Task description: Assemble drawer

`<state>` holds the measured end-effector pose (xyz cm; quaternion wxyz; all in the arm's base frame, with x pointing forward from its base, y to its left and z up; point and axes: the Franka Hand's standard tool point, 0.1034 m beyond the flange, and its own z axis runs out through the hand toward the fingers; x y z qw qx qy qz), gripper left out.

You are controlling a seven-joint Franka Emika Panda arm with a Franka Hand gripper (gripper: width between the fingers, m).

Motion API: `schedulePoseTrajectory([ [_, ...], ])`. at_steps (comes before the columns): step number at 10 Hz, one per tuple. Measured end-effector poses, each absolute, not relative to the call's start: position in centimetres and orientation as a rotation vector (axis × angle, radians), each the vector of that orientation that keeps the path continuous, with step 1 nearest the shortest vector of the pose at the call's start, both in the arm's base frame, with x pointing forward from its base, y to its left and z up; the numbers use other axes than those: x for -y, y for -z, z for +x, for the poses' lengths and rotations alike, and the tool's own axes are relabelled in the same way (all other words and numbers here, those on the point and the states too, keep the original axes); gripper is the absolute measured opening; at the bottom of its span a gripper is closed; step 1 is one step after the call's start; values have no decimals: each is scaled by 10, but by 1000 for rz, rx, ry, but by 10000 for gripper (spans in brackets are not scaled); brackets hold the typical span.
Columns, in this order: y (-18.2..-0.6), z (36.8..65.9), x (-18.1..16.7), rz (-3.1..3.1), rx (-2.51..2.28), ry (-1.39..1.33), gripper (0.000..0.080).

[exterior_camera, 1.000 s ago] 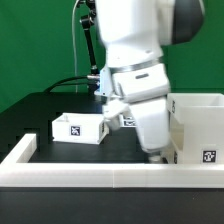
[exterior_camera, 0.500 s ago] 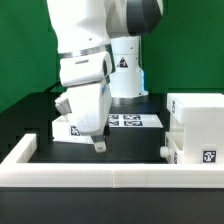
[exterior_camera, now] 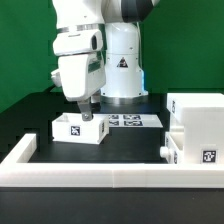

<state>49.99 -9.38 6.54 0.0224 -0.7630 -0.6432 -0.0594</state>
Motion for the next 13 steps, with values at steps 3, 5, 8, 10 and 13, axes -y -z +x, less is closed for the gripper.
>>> schedulePoseTrajectory([
  [3, -65, 500, 93, -2516, 1776, 177, 649],
  [5, -66, 500, 95, -2648, 1576, 191, 649],
  [8, -62, 471, 98, -2899, 1090, 216, 649],
  [10, -55, 459, 95, -2959, 868, 213, 649],
  [13, -56, 462, 95, -3011, 593, 212, 649],
])
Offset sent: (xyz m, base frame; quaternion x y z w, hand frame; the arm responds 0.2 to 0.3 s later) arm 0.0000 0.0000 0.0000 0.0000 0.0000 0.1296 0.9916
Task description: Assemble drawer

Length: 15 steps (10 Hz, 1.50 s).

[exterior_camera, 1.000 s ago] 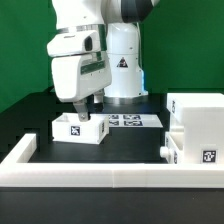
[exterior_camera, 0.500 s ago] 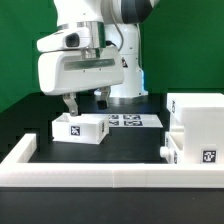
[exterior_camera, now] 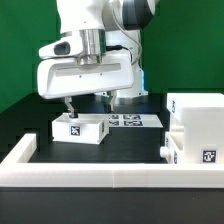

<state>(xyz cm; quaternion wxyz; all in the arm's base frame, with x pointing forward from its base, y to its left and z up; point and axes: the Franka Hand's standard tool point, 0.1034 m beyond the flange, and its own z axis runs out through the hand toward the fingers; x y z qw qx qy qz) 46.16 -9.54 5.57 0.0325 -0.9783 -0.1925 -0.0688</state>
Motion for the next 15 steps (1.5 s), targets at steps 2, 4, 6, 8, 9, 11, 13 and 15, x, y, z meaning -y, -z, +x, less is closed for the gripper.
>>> schedulePoseTrajectory([
  [2, -55, 460, 96, -3032, 391, 206, 649],
  [4, -52, 452, 93, -3038, 61, 175, 649],
  [6, -47, 447, 87, -3011, -225, 140, 649],
  [8, -40, 443, 79, -2978, -408, 118, 649],
  [9, -33, 440, 75, -2979, -416, 127, 649],
  [11, -19, 433, 69, -2992, -371, 144, 649],
  [13, -10, 429, 59, -3004, -316, 160, 649],
  [15, -9, 430, 60, -3009, -286, 166, 649],
])
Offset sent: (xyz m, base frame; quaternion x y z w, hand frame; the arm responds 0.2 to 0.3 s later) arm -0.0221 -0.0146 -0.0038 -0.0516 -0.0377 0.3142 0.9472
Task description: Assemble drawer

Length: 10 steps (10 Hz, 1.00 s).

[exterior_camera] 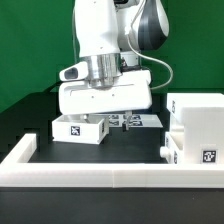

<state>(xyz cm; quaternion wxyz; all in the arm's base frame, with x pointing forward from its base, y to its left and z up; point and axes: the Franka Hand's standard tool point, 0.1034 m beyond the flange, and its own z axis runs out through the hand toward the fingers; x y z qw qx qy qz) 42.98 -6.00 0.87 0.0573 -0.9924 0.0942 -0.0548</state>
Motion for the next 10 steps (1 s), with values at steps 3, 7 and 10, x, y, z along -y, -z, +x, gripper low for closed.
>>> schedulePoseTrajectory([
  [3, -9, 431, 62, -3014, -249, 172, 371],
  [7, -11, 433, 64, -3019, -235, 183, 42],
  [10, -15, 437, 57, -3019, -216, 193, 40],
])
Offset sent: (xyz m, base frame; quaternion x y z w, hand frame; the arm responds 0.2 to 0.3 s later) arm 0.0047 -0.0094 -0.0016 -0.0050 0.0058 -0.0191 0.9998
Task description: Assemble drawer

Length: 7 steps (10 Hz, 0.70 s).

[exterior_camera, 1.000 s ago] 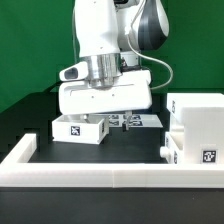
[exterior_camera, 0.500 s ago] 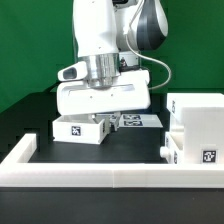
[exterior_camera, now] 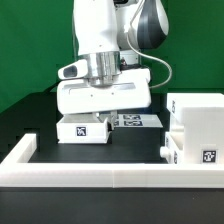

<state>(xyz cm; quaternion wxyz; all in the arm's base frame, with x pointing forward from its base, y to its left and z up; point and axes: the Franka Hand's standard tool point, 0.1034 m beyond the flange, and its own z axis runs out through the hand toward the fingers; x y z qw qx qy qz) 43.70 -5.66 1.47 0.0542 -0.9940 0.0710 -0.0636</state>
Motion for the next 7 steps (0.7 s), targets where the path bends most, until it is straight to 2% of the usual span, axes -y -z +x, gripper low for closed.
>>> schedulePoseTrajectory([
  [4, -42, 474, 8, -2986, -74, 152, 39],
  [6, -50, 490, 5, -2965, 151, 120, 38],
  [7, -48, 489, 6, -2970, 133, 132, 39],
])
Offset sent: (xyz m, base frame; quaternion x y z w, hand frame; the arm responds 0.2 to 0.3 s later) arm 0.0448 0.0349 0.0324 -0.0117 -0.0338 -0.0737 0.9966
